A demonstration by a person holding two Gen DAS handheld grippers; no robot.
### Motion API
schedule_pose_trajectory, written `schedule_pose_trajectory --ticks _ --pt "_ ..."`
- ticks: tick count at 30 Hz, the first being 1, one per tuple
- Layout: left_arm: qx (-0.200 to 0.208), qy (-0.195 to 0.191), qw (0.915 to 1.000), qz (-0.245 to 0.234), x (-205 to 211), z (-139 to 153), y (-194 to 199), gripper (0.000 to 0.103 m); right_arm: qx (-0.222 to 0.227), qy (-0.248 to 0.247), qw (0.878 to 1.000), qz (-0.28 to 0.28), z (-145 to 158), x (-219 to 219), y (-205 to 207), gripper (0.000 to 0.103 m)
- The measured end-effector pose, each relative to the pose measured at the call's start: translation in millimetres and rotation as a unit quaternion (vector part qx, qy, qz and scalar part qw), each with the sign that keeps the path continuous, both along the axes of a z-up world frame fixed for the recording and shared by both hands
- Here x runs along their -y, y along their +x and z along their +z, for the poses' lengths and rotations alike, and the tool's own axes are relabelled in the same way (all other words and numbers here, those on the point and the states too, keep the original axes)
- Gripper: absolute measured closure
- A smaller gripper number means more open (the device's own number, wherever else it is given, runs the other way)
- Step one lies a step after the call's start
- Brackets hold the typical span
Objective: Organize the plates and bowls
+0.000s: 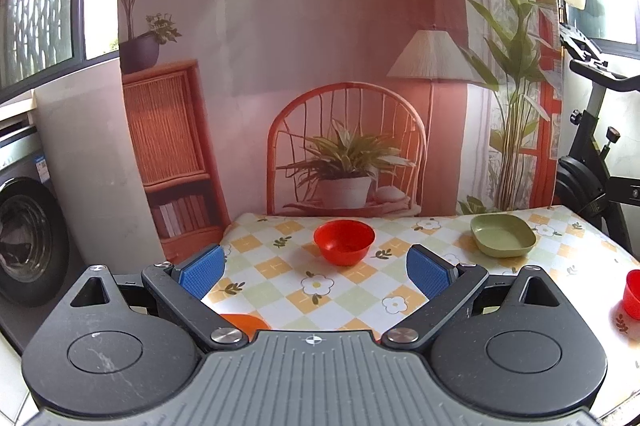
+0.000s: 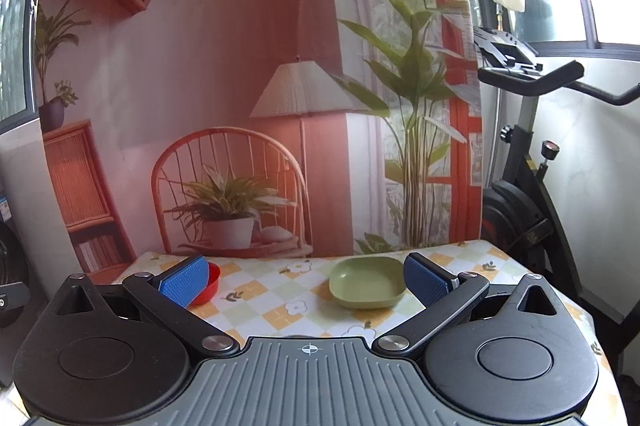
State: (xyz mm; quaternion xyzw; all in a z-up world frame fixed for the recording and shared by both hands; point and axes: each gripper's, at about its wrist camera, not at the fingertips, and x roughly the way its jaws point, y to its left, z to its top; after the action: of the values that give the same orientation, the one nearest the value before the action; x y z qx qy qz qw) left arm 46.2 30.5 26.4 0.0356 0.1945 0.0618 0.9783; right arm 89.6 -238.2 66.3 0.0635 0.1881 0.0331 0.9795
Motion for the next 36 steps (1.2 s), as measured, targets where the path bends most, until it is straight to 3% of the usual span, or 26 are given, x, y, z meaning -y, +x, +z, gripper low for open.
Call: schedule_pose_trajectory --ticks 3,8,14,18,23,29,33,36 --pt "0.003 -0.032 0.9994 -0.014 -9.7 2.6 12.8 0.005 0.002 0.014 1.0 0.001 1.8 -3.0 17.3 0.0" --pt "0.036 -0.03 0.9987 -0.021 -12.4 -3.3 27.1 0.005 0.023 0.048 0.999 -0.007 -1.9 -3.6 41.9 0.0" --pt "0.023 -0.028 0.9966 -0.074 -11.3 -22.1 49.6 0.005 0.02 0.042 0.999 0.01 -19.2 -17.0 68.5 0.0" --pt "0.008 -0.033 0.9975 -0.061 -11.0 -41.5 60.7 0.006 0.015 0.019 0.999 0.026 -34.3 -34.4 82.9 0.0" --pt "-0.012 -0.036 0.9983 -0.044 -14.8 -59.4 74.6 0.006 -0.042 0.029 0.997 0.055 -57.5 -54.5 103.3 0.0" --pt "-0.062 -0.015 0.9968 -0.048 -12.5 -87.2 87.7 0.006 -0.113 -0.008 0.991 0.069 -96.7 -81.5 113.4 0.0" --pt "-0.104 -0.02 0.9935 -0.04 -11.9 -107.1 96.3 0.007 -0.129 -0.027 0.987 0.089 -121.5 -94.0 106.6 0.0" --pt "-0.124 0.006 0.9922 -0.018 -7.3 -120.7 98.2 0.009 -0.149 -0.023 0.981 0.122 -134.1 -98.2 103.7 0.0"
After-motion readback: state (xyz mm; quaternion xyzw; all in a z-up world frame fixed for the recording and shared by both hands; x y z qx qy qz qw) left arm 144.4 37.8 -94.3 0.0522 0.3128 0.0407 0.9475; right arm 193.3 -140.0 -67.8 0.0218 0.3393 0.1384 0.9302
